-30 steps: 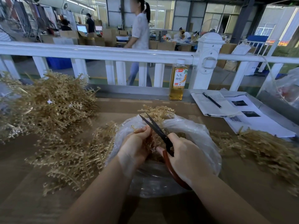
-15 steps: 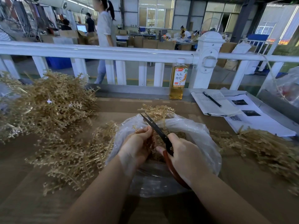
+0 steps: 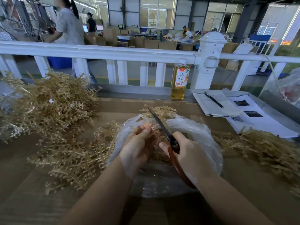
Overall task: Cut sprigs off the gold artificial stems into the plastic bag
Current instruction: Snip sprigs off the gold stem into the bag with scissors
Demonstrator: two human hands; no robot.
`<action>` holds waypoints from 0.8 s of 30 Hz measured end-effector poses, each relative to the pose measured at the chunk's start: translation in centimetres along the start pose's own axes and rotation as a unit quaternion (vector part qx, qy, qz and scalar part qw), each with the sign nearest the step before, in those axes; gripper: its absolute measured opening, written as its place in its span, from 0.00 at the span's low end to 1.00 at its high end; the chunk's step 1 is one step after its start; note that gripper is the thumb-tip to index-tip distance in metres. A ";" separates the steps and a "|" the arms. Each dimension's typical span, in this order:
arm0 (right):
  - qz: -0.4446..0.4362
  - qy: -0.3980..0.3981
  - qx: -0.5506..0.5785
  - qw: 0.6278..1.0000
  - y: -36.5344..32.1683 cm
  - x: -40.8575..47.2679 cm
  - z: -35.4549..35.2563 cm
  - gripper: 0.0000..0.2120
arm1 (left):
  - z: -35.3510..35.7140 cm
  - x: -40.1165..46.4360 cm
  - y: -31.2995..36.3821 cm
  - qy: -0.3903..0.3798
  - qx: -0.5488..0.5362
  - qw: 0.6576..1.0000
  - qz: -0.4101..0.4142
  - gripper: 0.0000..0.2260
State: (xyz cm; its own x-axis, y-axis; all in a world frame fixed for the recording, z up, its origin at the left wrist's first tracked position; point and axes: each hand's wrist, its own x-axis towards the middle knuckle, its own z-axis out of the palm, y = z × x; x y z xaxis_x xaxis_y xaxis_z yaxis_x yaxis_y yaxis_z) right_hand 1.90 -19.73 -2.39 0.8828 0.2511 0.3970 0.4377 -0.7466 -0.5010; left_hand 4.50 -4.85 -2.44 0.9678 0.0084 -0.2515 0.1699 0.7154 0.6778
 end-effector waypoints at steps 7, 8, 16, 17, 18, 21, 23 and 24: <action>0.005 -0.021 -0.010 1.000 0.6 -0.2 0.1 0.14 | -0.1 -0.2 0.4 -0.035 -0.027 0.998 0.052 0.10; 0.006 -0.023 -0.010 1.000 0.6 -0.1 0.1 0.14 | -0.1 -0.3 0.3 -0.036 -0.028 0.998 0.050 0.12; 0.012 -0.022 -0.018 1.000 0.5 -0.3 -0.1 0.13 | -0.1 -0.1 0.2 0.047 -0.031 0.997 0.058 0.13; 0.014 -0.022 -0.015 1.000 0.5 -0.3 -0.1 0.14 | -0.2 -0.1 0.3 0.052 -0.042 0.996 0.054 0.13; 0.017 -0.023 -0.011 1.000 0.6 -0.3 -0.2 0.14 | -0.2 -0.1 0.3 0.051 -0.055 0.996 0.051 0.13; 0.019 -0.026 0.001 0.999 0.6 -0.3 -0.2 0.14 | -0.2 -0.1 0.5 0.043 -0.079 0.995 0.052 0.14; 0.020 -0.030 0.002 0.999 0.6 -0.2 -0.3 0.14 | -0.1 -0.2 0.5 0.046 -0.073 0.994 0.065 0.15; 0.021 -0.032 0.001 0.999 0.6 -0.2 -0.3 0.14 | 0.0 -0.3 0.5 0.048 -0.068 0.994 0.073 0.16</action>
State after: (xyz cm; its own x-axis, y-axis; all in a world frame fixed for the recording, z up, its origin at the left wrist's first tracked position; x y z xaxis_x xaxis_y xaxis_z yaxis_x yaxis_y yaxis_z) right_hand 1.95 -20.40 -2.56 0.9095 0.2590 0.3253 0.4003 -0.7566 -0.5169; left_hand 4.34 -4.49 -2.05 0.9572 0.1811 -0.2255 -0.0048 0.7896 0.6136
